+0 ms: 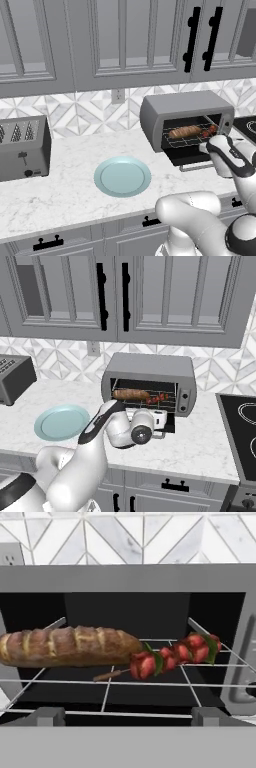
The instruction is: Pick up the kebab skewer and baguette bread, and place them inside the toaster oven. Close the toaster oven door and start by setting the timer.
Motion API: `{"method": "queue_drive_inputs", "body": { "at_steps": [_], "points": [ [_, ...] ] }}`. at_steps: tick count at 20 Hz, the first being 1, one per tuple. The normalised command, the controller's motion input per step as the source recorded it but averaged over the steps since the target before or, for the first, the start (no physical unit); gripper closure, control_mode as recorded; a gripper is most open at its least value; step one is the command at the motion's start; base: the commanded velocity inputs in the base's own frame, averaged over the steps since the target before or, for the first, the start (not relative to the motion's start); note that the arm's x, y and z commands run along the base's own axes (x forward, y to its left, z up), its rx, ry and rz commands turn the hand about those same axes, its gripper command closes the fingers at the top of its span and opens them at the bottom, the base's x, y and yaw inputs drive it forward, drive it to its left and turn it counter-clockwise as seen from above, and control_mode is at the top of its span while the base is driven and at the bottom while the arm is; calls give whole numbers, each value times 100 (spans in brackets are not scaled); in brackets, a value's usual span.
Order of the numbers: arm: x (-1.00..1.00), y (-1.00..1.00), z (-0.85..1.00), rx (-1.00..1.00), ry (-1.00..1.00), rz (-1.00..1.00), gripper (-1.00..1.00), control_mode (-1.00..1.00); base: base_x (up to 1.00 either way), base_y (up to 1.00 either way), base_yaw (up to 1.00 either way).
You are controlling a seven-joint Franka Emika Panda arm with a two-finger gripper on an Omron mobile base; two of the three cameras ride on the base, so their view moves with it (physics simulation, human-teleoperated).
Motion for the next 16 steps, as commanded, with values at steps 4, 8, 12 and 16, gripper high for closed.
{"method": "queue_drive_inputs", "body": {
  "at_steps": [4,8,12,16],
  "points": [
    [4,0,-11,0,-1,-2,-100,-100,0,0,0],
    [0,-4,-16,1,0,-4,-100,-100,0,0,0],
    [9,0,-2,0,0,-2,-100,-100,0,0,0],
    [19,0,0,0,0,0,-100,-100,0,0,0]
  ]
}}
